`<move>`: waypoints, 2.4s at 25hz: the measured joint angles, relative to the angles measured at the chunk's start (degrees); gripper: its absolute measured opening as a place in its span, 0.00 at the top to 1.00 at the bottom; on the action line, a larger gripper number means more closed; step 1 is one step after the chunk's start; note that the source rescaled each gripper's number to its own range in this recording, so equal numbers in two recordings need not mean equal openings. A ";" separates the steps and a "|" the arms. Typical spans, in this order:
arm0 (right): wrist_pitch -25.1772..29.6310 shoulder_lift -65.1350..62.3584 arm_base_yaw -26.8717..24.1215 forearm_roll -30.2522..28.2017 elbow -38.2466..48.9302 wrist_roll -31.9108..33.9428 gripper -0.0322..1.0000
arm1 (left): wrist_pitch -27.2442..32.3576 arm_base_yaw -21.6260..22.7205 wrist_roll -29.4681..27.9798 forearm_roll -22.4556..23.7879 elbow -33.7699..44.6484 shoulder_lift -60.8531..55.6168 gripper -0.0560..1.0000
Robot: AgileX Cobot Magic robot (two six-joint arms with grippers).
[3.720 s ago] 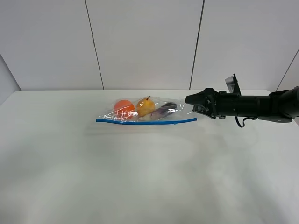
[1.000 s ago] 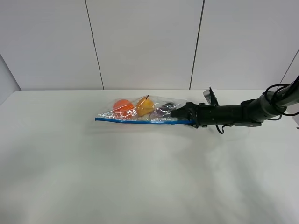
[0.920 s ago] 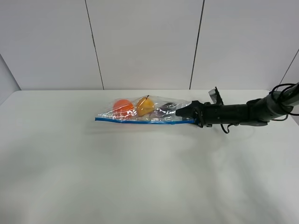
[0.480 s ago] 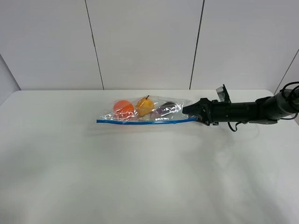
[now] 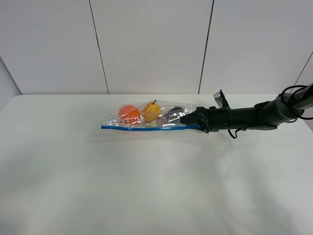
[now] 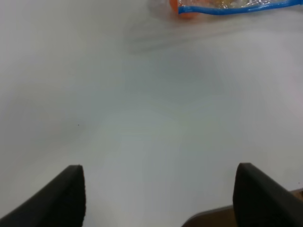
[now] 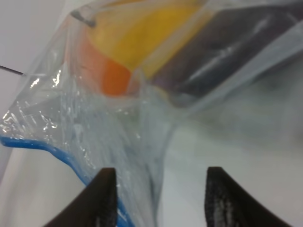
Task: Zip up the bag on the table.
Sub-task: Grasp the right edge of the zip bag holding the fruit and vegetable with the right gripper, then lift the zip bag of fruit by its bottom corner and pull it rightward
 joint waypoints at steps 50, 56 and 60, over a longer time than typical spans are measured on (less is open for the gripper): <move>9.02 0.00 -2.66 -4.32 0.00 3.10 0.97 | -4.74 0.00 20.12 -15.96 -1.17 0.36 0.00; 10.96 0.00 -2.66 -4.43 0.00 4.07 0.97 | -8.17 0.00 68.47 -39.66 -1.52 9.90 0.00; 11.07 0.00 -2.66 -4.43 0.00 4.11 0.97 | -12.79 0.00 86.57 -50.99 -1.52 19.93 0.00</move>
